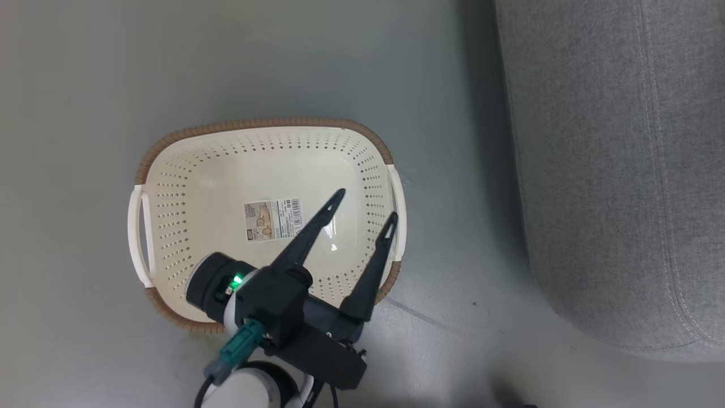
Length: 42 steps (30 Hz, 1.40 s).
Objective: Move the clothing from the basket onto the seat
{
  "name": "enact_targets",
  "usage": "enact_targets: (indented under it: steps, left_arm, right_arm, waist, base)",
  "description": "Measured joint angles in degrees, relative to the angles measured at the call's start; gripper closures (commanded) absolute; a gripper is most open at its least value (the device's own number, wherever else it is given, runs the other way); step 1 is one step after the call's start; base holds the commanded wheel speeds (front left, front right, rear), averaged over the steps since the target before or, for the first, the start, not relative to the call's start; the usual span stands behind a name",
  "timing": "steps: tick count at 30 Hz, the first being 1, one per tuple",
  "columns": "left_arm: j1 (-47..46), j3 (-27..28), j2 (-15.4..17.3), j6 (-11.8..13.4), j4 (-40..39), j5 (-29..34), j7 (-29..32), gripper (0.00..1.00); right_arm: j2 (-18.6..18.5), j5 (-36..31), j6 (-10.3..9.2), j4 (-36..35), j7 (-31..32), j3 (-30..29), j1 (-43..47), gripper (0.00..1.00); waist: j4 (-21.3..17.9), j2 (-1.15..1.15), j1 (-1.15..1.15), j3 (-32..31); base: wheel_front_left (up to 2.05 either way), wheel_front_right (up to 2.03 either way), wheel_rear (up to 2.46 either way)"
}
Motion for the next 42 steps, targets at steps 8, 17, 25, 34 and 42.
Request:
enact_targets:
  steps: [8, 17, 25, 34, 42]
  left_arm:
    - [-0.4, 1.5, -0.8, 0.0, 2.9, -1.0, -1.1, 0.0]
    - [-1.4, 2.3, -3.2, 0.0, 6.1, -2.9, -3.6, 0.0]
    - [-0.4, 4.4, -3.5, -0.1, 9.9, -5.8, -7.1, 0.0]
    - [5.9, 7.9, -2.8, 0.0, 12.6, -8.3, -11.2, 0.0]
    - [10.1, 9.8, -1.7, 0.0, 15.1, -9.2, -12.4, 0.0]
  right_arm:
    - [0.2, -0.2, 1.46, 5.6, -1.4, -0.5, 0.4, 0.0]
    - [-1.3, -4.4, 2.68, 6.6, -2.4, 3.0, 1.6, 0.0]
    - [-0.2, -9.6, 3.52, 2.0, -3.0, 8.5, 14.2, 0.0]
    - [0.6, -14.8, 3.68, -10.2, -3.2, 10.4, 29.5, 0.0]
    - [3.3, -19.4, 2.08, -22.9, -3.2, 11.1, 43.4, 0.0]
  waist:
    - [-1.5, -0.01, -0.02, -2.4]
    - [-2.7, -0.02, -0.03, -6.8]
    - [-3.5, -0.02, -0.03, -12.3]
    - [-3.5, -0.02, -0.03, -19.6]
    - [-1.7, -0.03, -0.03, -26.1]
  base:
    - [0.0, 0.0, 0.0]
    - [0.0, 0.0, 0.0]
    - [0.0, 0.0, 0.0]
    - [0.0, 0.0, 0.0]
    - [0.0, 0.0, 0.0]
